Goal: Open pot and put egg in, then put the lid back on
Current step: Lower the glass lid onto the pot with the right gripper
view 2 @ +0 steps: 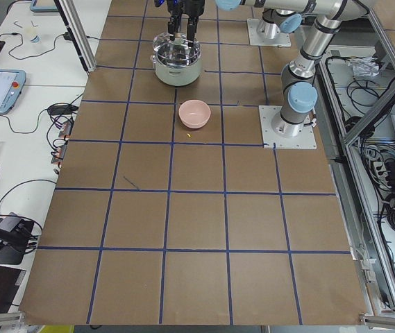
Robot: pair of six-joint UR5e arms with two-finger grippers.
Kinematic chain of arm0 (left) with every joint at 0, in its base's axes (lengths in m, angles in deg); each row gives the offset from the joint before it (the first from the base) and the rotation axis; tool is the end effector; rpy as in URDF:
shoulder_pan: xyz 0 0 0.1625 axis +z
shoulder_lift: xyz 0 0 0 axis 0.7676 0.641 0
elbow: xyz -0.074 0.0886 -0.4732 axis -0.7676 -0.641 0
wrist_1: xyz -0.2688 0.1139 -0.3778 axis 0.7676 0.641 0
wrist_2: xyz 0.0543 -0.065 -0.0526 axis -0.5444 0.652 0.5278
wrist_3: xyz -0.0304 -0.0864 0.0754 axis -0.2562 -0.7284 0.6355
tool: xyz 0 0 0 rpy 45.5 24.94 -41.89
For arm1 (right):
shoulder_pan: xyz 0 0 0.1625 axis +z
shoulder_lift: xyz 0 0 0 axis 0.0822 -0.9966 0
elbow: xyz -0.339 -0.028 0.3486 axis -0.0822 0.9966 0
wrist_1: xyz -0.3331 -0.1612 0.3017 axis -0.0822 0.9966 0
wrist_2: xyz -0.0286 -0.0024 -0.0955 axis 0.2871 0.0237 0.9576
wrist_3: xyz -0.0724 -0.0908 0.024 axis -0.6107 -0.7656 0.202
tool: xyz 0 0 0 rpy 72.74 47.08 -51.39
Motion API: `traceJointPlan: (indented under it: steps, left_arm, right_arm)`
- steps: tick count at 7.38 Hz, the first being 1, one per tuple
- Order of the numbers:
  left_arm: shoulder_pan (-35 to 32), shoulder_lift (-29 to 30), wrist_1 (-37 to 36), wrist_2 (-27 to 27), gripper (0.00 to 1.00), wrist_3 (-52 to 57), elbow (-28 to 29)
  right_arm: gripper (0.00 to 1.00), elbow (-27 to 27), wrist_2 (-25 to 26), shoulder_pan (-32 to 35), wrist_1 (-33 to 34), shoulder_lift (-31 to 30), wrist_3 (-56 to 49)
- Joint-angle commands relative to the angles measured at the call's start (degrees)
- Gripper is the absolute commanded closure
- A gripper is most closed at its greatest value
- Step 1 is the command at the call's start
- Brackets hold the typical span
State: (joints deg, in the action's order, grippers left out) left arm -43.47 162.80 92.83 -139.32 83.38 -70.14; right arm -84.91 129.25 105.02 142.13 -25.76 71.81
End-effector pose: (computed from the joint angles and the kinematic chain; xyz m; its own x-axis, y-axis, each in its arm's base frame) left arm -0.1647 -0.5235 0.5547 -0.9925 0.1213 -0.0180 0.1219 0.9917 -0.0404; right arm 0.3752 -0.6187 0.3830 -0.9520 0.2534 -0.1720 0.2706 0.9590 -0.0847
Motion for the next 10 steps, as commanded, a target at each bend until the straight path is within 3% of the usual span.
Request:
traceJointPlan:
  steps: [1,4,10]
  left_arm:
    - [0.0,0.0,0.0,0.0,0.0,0.0,-0.2]
    - [1.1,0.0,0.7,1.0,0.0,-0.3,0.4]
    - [2.4,-0.7,1.5,1.9,0.0,-0.6,-0.1]
  right_arm:
    - [0.67,0.1,0.0,0.6,0.2,0.4,0.5]
    - [0.67,1.1,2.3,0.7,0.0,0.4,0.2]
    - [0.67,1.1,1.6,1.9,0.0,0.7,3.2]
